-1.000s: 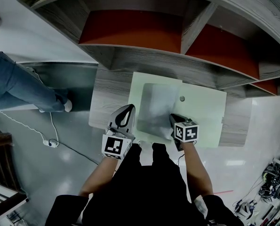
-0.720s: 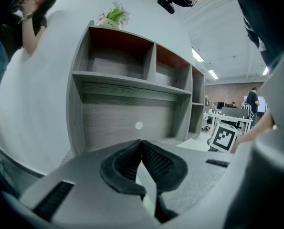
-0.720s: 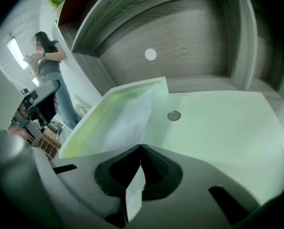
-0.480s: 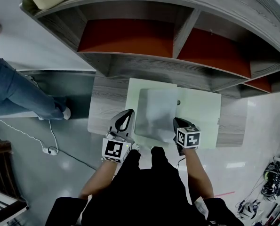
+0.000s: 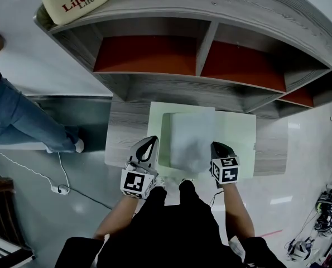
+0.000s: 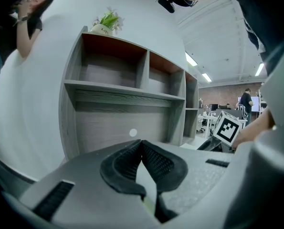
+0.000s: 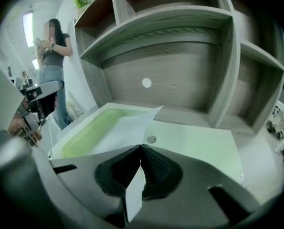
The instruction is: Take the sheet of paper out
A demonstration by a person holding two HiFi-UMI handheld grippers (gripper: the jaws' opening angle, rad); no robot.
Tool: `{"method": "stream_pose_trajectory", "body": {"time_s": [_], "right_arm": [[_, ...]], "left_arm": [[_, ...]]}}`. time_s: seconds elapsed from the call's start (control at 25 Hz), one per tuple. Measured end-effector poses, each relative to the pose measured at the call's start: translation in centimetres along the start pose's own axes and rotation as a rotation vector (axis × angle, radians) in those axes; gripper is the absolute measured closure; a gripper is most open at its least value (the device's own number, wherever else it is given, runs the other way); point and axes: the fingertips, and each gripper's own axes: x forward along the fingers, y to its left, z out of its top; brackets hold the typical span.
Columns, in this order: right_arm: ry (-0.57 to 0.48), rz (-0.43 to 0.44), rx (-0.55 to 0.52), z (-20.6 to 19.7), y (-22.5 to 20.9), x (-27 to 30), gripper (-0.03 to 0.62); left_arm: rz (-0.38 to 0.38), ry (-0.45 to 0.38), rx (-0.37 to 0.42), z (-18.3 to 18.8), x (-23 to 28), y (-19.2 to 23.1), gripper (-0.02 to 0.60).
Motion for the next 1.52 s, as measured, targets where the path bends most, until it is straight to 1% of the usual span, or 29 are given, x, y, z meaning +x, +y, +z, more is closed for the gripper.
{"method": "stream_pose_trajectory", "body": {"time_s": [0.16,0.36,0.52,0.72,1.2,1.4,1.52], "right_arm": [[-0.036,-0.028,-0.034,0.8,0.1,-1.4,0.571],[-0.092,-0.064,-0.032,2.3,0.0,-3.6,0.571],[-0.156,-0.098,-0.027,4.1,0.0,-5.9,0.571],[-0.227,-0.140,-0.060,6.2,0.5,-8.5,0.571],[-0.381,-0.215,-0.101,9.5,1.7,-13.9,0.571],[-0.469,-0.224,-0.145,10.4,3.1,-17.1,0.571],[-0.524,-0.234,-0.191,11.2,4.1,-19.5,0.571]], "left_arm": [[-0.005,-0.011,0.002,0.6,-0.3,-0.3,0.575],[-0.021,-0.032,0.016,1.6,-0.7,-0.7,0.575],[-0.035,-0.045,0.021,2.2,-1.0,-1.0,0.575],[-0.045,-0.071,0.020,3.3,-1.4,-1.4,0.575],[-0.081,-0.120,0.025,5.3,-2.8,-3.1,0.574],[-0.092,-0.132,0.031,5.9,-3.3,-3.7,0.575],[-0.092,-0.150,0.043,6.8,-3.3,-3.2,0.575]]}}
